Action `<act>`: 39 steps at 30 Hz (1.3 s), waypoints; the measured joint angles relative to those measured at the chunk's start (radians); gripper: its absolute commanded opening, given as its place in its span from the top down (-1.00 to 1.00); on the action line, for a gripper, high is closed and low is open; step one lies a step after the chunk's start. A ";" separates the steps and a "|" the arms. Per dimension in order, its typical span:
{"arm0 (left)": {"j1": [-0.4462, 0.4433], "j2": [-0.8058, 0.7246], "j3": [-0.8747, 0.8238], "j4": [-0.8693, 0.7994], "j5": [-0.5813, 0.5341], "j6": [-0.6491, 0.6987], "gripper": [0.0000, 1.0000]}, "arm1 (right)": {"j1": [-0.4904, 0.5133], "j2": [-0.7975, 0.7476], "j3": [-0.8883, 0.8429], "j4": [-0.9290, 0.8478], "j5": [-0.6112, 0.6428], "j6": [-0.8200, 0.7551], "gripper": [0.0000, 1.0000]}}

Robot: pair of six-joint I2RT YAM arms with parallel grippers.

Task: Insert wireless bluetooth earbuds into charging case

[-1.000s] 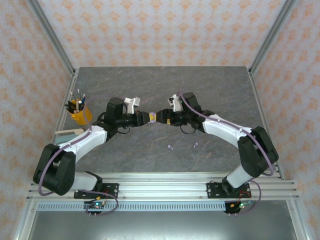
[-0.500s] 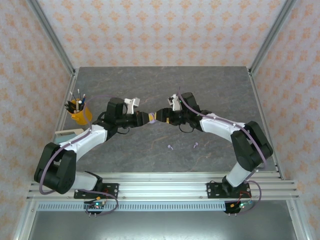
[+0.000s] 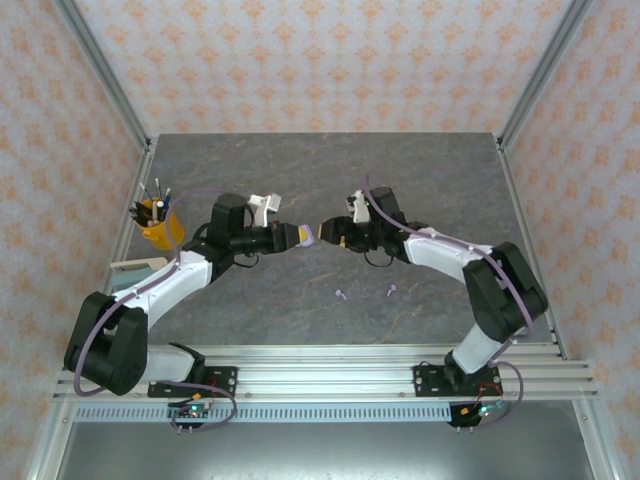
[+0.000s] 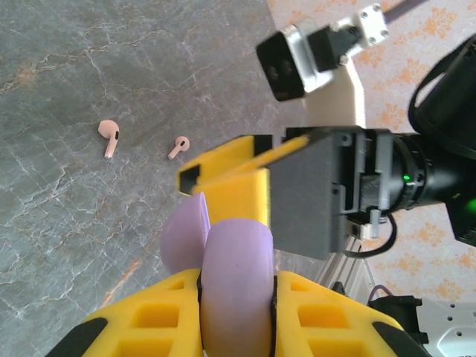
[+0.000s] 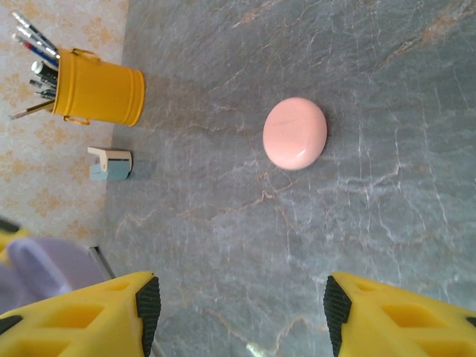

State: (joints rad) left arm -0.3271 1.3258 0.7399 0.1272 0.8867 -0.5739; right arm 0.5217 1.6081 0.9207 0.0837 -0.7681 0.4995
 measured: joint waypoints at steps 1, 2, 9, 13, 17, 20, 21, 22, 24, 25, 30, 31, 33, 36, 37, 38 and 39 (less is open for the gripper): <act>0.000 0.000 0.000 0.000 0.000 0.000 1.00 | -0.002 -0.024 -0.011 -0.006 -0.008 -0.003 -0.22; 0.000 0.000 0.000 0.001 0.002 0.000 1.00 | -0.006 -0.049 -0.021 -0.013 -0.019 -0.006 -0.21; 0.000 0.019 0.013 0.020 0.053 -0.003 1.00 | -0.010 -0.118 -0.029 -0.017 -0.111 -0.034 -0.07; 0.000 0.033 0.032 0.023 0.087 -0.004 1.00 | -0.010 -0.118 -0.027 -0.046 -0.150 -0.064 0.02; 0.000 0.041 0.050 0.025 0.121 -0.004 1.00 | -0.010 -0.118 -0.014 -0.087 -0.177 -0.101 0.06; 0.000 0.051 0.066 0.026 0.138 -0.003 1.00 | -0.010 -0.118 0.000 -0.110 -0.186 -0.121 0.08; 0.000 0.055 0.072 0.026 0.145 -0.003 1.00 | -0.010 -0.118 0.004 -0.114 -0.188 -0.126 0.09; -0.001 0.059 0.077 0.025 0.151 -0.003 1.00 | -0.010 -0.118 0.008 -0.119 -0.191 -0.131 0.09; -0.005 0.065 0.084 0.025 0.156 -0.003 1.00 | -0.010 -0.118 0.011 -0.122 -0.193 -0.138 0.12; -0.008 0.069 0.088 0.024 0.158 -0.001 1.00 | -0.010 -0.118 0.012 -0.122 -0.194 -0.140 0.13; -0.024 0.086 0.106 0.014 0.166 0.002 1.00 | -0.018 -0.118 0.013 -0.129 -0.195 -0.146 0.16; -0.027 0.089 0.110 0.010 0.166 0.004 1.00 | -0.019 -0.118 0.013 -0.129 -0.195 -0.146 0.16; -0.032 0.092 0.114 0.003 0.165 0.008 1.00 | -0.026 -0.118 0.013 -0.130 -0.199 -0.148 0.19; -0.036 0.096 0.118 -0.011 0.173 0.024 1.00 | -0.034 -0.118 0.013 -0.130 -0.201 -0.150 0.20; -0.039 0.098 0.118 -0.013 0.175 0.028 1.00 | -0.037 -0.118 0.013 -0.130 -0.201 -0.150 0.20; -0.040 0.099 0.118 -0.016 0.177 0.031 1.00 | -0.040 -0.118 0.013 -0.130 -0.201 -0.151 0.21; -0.042 0.100 0.118 -0.019 0.179 0.034 1.00 | -0.044 -0.118 0.013 -0.130 -0.201 -0.151 0.21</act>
State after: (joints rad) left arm -0.3687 1.4258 0.8577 0.1081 1.0660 -0.5400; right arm 0.4774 1.4899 0.9340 -0.0460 -0.9695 0.3481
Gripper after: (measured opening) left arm 0.210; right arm 0.397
